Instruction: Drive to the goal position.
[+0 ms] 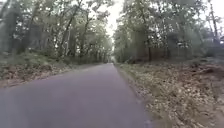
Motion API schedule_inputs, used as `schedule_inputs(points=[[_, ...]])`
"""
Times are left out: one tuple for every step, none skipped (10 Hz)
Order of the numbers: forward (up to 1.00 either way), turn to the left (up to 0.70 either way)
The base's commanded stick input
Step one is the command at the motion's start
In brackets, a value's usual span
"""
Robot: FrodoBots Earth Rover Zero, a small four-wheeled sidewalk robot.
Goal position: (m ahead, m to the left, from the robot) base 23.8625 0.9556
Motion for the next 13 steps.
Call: schedule_inputs(points=[[0.7,0.0],[0.7,0.0],[0.7,0.0],[0.7,0.0],[0.7,0.03],[0.7,0.14],[0.7,0.14],[0.7,0.14],[0.7,0.06],[0.7,0.02],[0.7,0.0],[0.7,0.0],[0.7,0.0]])
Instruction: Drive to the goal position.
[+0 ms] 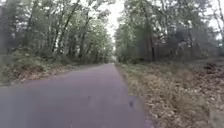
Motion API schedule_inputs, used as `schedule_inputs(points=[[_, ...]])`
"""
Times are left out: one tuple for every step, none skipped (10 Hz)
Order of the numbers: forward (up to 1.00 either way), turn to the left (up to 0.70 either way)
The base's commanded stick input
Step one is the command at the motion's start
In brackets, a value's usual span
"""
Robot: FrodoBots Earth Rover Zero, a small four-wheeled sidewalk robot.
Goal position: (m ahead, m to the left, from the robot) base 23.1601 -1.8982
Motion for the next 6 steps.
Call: schedule_inputs(points=[[0.7,0.0],[0.7,0.0],[0.7,0.0],[0.7,0.0],[0.7,0.06],[0.7,0.11]])
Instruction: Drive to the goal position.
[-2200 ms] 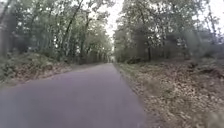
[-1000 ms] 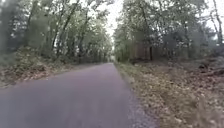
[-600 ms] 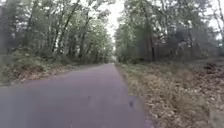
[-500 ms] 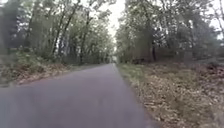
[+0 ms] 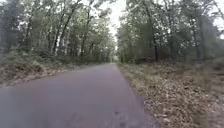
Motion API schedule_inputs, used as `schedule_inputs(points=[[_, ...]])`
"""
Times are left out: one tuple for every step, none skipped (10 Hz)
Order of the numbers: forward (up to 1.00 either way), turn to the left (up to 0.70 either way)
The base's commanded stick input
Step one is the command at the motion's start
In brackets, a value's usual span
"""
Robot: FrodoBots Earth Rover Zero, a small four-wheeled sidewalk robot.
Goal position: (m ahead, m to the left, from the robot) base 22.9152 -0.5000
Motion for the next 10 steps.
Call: schedule_inputs(points=[[0.7,0.13],[0.7,0.06],[0.7,0.0],[0.7,0.0],[0.7,0.0],[0.7,0.0],[0.7,0.0],[0.7,0.0],[0.7,0.0],[0.7,0.0]])
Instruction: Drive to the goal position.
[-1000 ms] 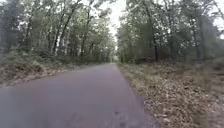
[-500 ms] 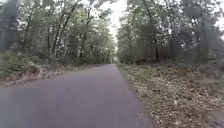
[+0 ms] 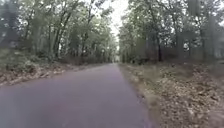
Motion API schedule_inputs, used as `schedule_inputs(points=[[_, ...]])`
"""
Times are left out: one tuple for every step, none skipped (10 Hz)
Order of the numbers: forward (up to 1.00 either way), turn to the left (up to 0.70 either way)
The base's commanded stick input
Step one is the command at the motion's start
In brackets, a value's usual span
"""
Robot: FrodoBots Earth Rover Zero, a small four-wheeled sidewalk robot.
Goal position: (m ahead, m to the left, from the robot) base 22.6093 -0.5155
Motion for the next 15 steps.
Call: schedule_inputs(points=[[0.7,0.0],[0.7,0.0],[0.7,0.0],[0.7,0.0],[0.7,0.0],[0.7,0.0],[0.7,0.0],[0.7,0.0],[0.7,0.0],[0.7,0.0],[0.7,0.0],[0.7,0.0],[0.7,0.0],[0.7,0.0],[0.7,0.0]])
